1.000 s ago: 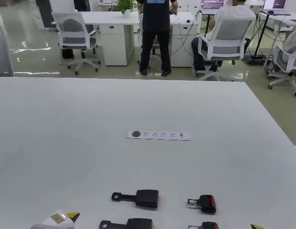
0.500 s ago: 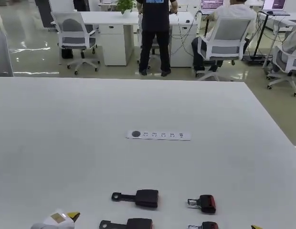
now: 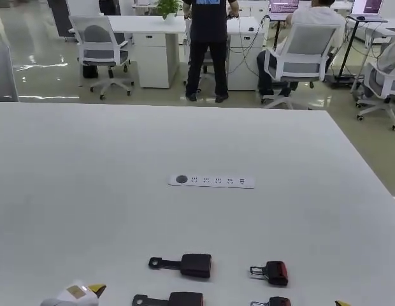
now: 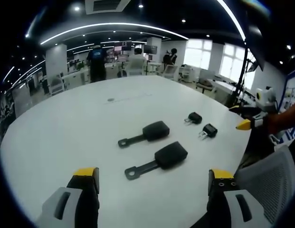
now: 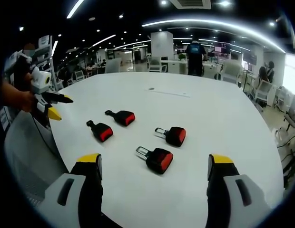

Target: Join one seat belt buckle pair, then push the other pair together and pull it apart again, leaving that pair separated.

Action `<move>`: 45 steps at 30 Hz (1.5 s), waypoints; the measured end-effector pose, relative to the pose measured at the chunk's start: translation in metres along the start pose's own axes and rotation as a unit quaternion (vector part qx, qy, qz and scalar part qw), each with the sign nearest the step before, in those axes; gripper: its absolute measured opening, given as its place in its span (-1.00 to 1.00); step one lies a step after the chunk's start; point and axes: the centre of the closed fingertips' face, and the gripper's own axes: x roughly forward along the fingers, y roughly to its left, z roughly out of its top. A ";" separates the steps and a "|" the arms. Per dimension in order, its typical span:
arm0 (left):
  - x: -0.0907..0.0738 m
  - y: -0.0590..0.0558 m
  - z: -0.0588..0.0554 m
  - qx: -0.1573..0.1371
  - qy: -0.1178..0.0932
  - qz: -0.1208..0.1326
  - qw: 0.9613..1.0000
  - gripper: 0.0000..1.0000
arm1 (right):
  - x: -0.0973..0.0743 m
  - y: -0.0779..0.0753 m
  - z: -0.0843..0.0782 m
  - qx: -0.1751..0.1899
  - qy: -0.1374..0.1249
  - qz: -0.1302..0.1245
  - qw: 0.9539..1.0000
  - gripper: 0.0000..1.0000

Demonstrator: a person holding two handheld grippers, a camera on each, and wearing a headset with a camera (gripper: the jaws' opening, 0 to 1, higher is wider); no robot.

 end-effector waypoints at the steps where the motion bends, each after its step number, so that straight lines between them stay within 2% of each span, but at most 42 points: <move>1: 0.000 0.000 0.000 0.000 0.000 0.000 1.000 0.95 | 0.000 0.000 0.000 0.000 0.000 0.000 1.000 0.83; 7: -0.001 0.000 0.000 0.000 0.002 0.000 1.000 0.94 | 0.000 -0.001 -0.002 -0.001 0.001 0.000 1.000 0.83; 14: 0.001 0.006 -0.001 0.001 0.001 -0.001 1.000 0.94 | 0.001 -0.003 -0.001 -0.002 0.001 0.000 1.000 0.83; 23: 0.001 0.000 0.000 0.003 0.002 -0.002 1.000 0.93 | 0.002 -0.003 -0.001 -0.003 0.003 0.000 1.000 0.82; 45: 0.002 0.005 -0.003 -0.003 0.000 0.000 1.000 0.92 | 0.002 -0.003 -0.001 -0.003 0.005 -0.003 1.000 0.82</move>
